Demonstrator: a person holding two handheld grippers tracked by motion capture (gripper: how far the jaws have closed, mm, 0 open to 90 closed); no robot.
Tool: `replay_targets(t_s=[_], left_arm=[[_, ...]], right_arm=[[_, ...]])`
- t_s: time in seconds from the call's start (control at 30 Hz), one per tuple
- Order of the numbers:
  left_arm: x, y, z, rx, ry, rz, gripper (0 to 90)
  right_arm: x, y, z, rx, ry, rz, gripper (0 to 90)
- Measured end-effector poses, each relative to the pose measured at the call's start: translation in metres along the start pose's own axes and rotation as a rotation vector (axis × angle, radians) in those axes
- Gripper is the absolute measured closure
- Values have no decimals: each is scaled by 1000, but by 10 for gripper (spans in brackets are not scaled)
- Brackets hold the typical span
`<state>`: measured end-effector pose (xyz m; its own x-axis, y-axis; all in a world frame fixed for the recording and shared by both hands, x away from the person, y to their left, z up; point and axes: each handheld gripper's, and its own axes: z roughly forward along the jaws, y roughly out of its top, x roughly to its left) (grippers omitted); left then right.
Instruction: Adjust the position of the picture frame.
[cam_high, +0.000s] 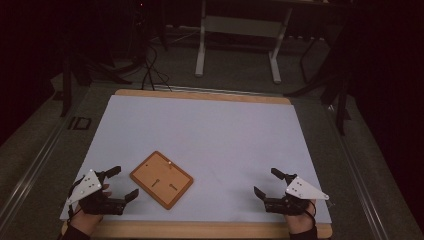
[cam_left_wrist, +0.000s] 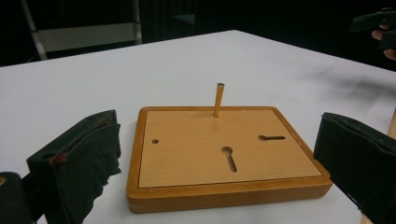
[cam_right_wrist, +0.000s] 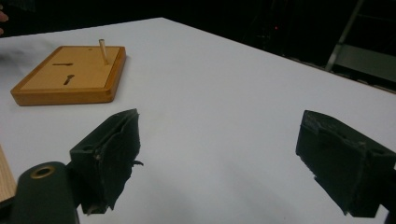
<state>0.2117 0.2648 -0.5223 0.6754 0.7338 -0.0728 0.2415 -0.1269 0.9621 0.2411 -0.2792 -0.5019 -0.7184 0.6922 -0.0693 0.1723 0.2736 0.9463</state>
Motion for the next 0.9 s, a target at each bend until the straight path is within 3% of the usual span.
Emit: replay_targets(t_s=[0.17,0.2,0.27,0.5,0.53,0.63,0.67,0.7,0.77,0.9], left_arm=[[0,0,0,-2,-5,-6,9],[0,0,1,4,-4,0,9],[-1,0,1,3,-10,-1,9],[-3,2,2,13,-30,21,9],[-5,6,-2,2,-51,22,9],[-8,9,-4,-14,-51,27,9],[-10,15,-3,-14,-94,-5,9],[-10,15,-3,-14,-94,-5,9],[-13,23,2,2,-136,-15,9],[-14,34,9,3,-144,-21,9]], right_arm=[[0,1,-1,-23,9,-16,137],[2,2,-1,-25,-1,-42,143],[2,2,-1,-21,-5,-50,143],[2,2,-1,-27,-6,-39,142],[2,2,-2,-23,-4,-27,142],[2,2,-1,-17,-1,-20,142],[2,2,-1,-18,2,-21,142],[2,2,-1,-18,2,-21,142],[3,2,0,-15,15,-21,142],[6,3,1,-18,31,-32,141]])
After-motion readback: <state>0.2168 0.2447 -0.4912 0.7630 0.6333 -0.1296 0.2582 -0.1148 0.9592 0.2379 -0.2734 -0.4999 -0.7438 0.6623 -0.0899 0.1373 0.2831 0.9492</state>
